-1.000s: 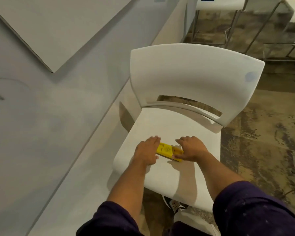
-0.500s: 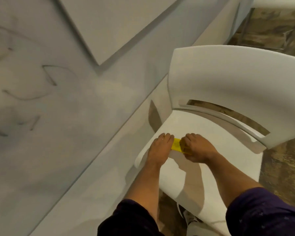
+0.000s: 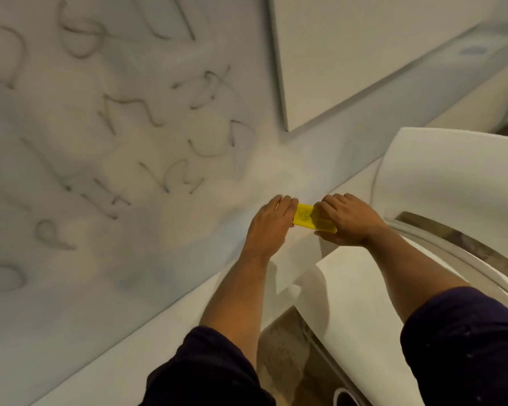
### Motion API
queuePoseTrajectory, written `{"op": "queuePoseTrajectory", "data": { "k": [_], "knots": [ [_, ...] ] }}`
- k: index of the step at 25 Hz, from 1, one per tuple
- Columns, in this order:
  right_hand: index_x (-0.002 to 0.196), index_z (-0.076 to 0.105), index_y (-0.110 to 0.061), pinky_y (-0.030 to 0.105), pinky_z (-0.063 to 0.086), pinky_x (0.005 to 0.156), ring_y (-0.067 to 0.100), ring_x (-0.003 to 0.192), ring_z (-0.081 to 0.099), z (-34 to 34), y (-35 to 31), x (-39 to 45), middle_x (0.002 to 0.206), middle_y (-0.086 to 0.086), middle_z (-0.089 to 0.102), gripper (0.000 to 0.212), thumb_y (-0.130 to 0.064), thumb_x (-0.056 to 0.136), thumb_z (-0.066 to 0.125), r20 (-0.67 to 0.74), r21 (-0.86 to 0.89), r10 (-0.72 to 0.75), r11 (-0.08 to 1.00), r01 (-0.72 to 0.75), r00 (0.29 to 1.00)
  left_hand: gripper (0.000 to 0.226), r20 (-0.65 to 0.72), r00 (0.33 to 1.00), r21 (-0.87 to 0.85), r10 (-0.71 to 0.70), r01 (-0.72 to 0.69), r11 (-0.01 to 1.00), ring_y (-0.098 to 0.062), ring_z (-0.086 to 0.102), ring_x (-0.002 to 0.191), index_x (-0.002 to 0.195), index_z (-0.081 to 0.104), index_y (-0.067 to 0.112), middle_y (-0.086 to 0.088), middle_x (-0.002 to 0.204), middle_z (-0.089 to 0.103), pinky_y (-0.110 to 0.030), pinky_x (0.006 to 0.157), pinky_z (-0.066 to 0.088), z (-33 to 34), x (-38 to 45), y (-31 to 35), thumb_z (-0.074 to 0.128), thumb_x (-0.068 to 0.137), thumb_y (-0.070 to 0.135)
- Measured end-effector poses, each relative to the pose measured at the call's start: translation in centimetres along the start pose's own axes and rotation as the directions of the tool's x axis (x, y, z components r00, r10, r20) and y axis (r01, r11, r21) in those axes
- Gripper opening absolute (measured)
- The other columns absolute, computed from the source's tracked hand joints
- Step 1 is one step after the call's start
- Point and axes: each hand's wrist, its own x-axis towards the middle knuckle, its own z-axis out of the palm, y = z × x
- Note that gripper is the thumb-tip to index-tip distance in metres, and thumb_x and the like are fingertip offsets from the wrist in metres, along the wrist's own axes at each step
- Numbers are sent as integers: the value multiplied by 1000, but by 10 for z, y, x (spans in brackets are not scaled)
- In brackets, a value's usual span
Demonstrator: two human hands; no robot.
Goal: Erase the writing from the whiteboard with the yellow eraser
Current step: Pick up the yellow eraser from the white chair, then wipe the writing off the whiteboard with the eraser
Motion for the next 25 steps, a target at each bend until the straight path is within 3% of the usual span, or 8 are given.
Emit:
{"op": "queuePoseTrajectory", "data": {
  "k": [7,13,16,19,25],
  "knots": [
    [123,60,-11,35,51,68,26,81,62,-51,-34,118,108,6,64,66,-67,87,59,-193,-49,-202,979,196,960,63,-180,983,202,-47,83,976,-34,69,121,139,64,4,-11,128,71,-40,89,63,-99,-22,-86,89,83,21],
    [127,61,-8,36,51,69,29,81,64,-110,-83,220,110,8,67,70,-67,89,57,-373,-103,-387,921,377,843,53,-349,937,369,-19,156,916,-33,69,120,138,65,5,-12,129,70,-41,91,63,-190,-49,-152,78,87,13],
    [130,60,-7,36,50,69,29,82,65,-142,-112,262,113,10,68,69,-62,89,61,-493,-122,-438,890,438,752,55,-440,897,445,36,183,877,-33,68,122,138,66,6,-11,131,70,-41,95,61,-234,-62,-176,78,84,6],
    [129,58,-5,37,49,66,31,81,66,-178,-139,295,112,14,69,64,-55,89,64,-621,-167,-486,849,502,615,54,-509,853,536,116,209,818,-31,67,124,142,58,8,-9,133,69,-40,96,59,-284,-78,-196,69,90,7],
    [128,54,-2,40,50,71,36,85,67,-259,-198,354,113,20,68,60,-46,89,65,-745,-274,-543,778,565,387,49,-586,791,650,175,330,684,-28,64,131,149,59,9,-8,144,66,-38,96,53,-387,-117,-228,63,105,33]
  ]
}}
